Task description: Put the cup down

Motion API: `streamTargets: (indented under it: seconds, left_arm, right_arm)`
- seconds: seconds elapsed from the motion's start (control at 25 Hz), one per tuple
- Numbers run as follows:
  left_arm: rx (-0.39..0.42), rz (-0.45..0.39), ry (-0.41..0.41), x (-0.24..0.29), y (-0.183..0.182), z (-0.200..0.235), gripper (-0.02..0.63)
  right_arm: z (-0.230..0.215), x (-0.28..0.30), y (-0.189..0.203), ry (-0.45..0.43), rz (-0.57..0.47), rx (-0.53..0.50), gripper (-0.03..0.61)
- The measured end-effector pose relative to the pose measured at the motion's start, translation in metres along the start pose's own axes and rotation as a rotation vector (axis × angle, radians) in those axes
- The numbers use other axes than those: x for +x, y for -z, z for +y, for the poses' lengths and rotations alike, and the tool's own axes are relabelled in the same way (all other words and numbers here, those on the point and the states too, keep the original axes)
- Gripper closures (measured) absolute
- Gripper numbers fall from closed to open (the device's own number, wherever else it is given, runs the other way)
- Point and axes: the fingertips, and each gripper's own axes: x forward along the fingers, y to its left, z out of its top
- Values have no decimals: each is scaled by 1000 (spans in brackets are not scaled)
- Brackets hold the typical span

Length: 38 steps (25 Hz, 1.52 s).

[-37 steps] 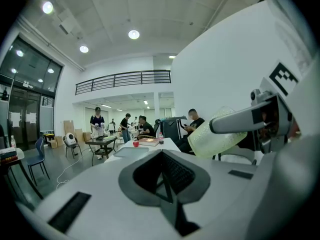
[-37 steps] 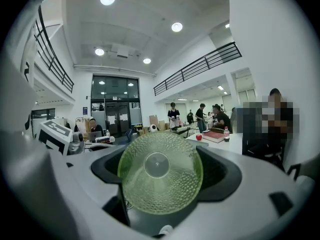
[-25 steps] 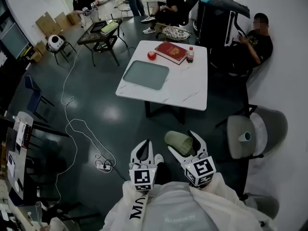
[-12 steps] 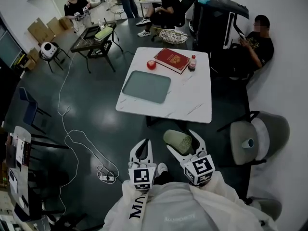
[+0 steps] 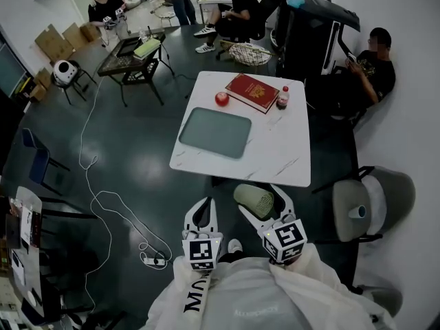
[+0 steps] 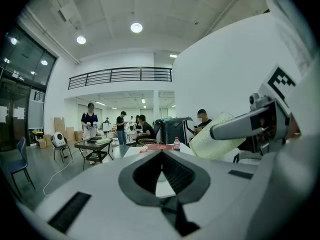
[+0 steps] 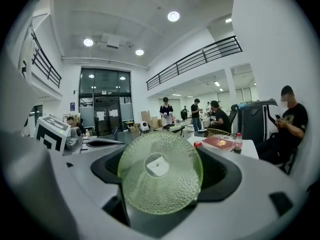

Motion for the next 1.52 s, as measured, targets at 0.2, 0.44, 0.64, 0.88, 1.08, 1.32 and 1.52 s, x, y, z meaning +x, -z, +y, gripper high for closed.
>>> streamTargets:
  seconds: [0.2,0.44,0.64,0.88,1.08,1.32,1.52]
  left_arm:
    - [-8,-2,3,15,0,20,601]
    - [-11,-6,-6,18,-1,35,601]
    - [-18,-1,-41,18,7,50,601]
    - [-38,-4,-71,20,8,64,601]
    - [-30,12,-90,36,9,77,601]
    - [-28,23,-115,66,6,97,601]
    - [-25,36,-121,95,2,110,601]
  right_arm:
    - [1,22,-6,6,11,-13,169]
    - [2,36,-12,8,12,-21,169]
    - [0,49,-11,-2,10,-30,169]
    - [-2,62,-13,-11,20,-34,169]
    - [-12,88,-15,-27,28,-29,169]
    - [-29,124,-22,-38,44,-39,169]
    - [-46,157,-31,-55,56,-41,169]
